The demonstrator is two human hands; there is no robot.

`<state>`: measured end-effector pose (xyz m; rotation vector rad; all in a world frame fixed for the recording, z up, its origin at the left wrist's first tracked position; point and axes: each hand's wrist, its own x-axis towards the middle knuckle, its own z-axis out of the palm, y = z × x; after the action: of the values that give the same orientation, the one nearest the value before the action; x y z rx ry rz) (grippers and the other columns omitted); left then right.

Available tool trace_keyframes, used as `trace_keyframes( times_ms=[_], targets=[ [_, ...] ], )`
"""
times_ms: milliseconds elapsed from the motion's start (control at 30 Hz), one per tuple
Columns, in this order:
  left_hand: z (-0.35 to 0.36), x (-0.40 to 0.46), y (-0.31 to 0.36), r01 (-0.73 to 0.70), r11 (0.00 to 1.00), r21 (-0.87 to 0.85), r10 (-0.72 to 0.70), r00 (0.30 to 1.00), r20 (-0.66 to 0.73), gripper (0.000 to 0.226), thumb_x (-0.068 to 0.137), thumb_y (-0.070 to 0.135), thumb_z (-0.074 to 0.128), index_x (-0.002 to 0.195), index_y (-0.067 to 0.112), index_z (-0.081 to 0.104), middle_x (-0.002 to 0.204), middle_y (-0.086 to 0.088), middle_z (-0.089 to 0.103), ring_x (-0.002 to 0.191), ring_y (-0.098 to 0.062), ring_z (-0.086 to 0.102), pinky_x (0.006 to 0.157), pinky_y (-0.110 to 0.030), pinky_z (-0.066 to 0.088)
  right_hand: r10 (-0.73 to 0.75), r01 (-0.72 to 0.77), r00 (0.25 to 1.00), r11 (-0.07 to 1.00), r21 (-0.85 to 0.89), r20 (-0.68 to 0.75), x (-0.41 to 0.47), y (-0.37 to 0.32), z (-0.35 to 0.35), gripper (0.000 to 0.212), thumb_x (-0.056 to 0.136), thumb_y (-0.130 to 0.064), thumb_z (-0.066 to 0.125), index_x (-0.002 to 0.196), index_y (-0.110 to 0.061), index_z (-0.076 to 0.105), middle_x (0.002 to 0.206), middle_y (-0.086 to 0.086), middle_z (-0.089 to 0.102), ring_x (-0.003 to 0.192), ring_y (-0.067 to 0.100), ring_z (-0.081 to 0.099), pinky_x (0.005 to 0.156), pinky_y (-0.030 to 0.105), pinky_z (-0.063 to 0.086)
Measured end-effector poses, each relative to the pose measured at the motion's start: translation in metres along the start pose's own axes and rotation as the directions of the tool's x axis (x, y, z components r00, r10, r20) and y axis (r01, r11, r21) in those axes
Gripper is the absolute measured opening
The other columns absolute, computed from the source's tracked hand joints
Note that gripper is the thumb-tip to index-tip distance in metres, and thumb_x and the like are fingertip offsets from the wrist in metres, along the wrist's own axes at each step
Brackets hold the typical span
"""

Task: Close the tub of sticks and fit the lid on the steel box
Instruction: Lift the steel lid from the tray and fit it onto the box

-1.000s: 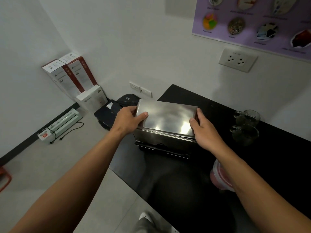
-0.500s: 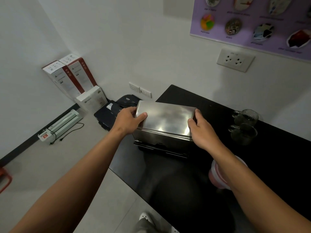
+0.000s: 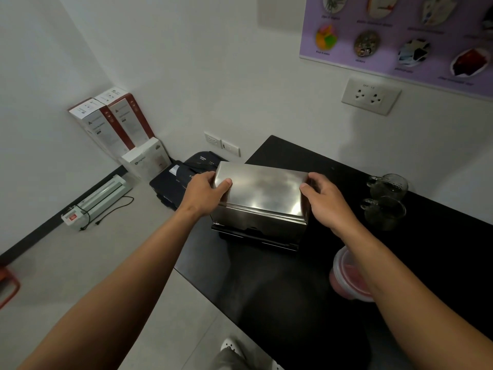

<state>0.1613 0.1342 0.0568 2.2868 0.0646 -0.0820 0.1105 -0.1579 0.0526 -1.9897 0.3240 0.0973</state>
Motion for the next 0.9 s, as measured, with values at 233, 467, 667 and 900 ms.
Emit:
trace_keyframes(
  times_ms=[233,467,667,900],
  targets=[
    [0.005,-0.012,-0.007,-0.036,0.997,-0.062,0.034,0.999,-0.035,0.044,0.094,0.045,0.072,0.127,0.017,0.069,0.102,0.013,0.073,0.092,-0.005,0.07,0.072,-0.014,0.051,-0.024,0.024,1.0,0.999,0.036,-0.006,0.004,0.004,0.0,0.062,0.1,-0.039,0.062,0.156,-0.021,0.042,0.156,0.001,0.049,0.142,0.018,0.047,0.108,0.029,0.037],
    [0.016,-0.029,-0.024,-0.013,0.989,-0.146,0.01,1.0,-0.021,0.06,0.092,0.048,0.075,0.141,0.019,0.058,0.121,0.005,0.069,0.101,-0.006,0.067,0.076,-0.019,0.053,0.005,-0.007,1.0,0.995,0.1,0.018,0.008,0.011,0.004,0.07,0.099,-0.051,0.058,0.16,-0.025,0.036,0.163,-0.002,0.042,0.147,0.015,0.041,0.111,0.026,0.031],
    [0.018,-0.027,-0.021,-0.05,0.992,-0.117,0.039,0.995,-0.093,0.051,0.095,0.048,0.071,0.137,0.021,0.06,0.105,0.022,0.065,0.091,0.017,0.064,0.069,-0.008,0.047,-0.007,0.003,1.0,0.98,0.2,0.02,0.008,0.013,0.008,0.069,0.099,-0.054,0.056,0.16,-0.032,0.033,0.163,-0.008,0.04,0.134,-0.002,0.037,0.104,0.02,0.028],
    [0.017,-0.018,-0.017,-0.048,0.997,-0.065,0.04,0.993,-0.107,0.044,0.096,0.049,0.069,0.132,0.024,0.064,0.096,0.031,0.061,0.083,0.031,0.056,0.064,-0.006,0.043,-0.012,0.009,1.0,0.986,0.164,0.016,0.01,0.015,0.005,0.07,0.098,-0.057,0.055,0.16,-0.032,0.034,0.162,-0.005,0.042,0.133,0.001,0.039,0.103,0.023,0.029]
  ],
)
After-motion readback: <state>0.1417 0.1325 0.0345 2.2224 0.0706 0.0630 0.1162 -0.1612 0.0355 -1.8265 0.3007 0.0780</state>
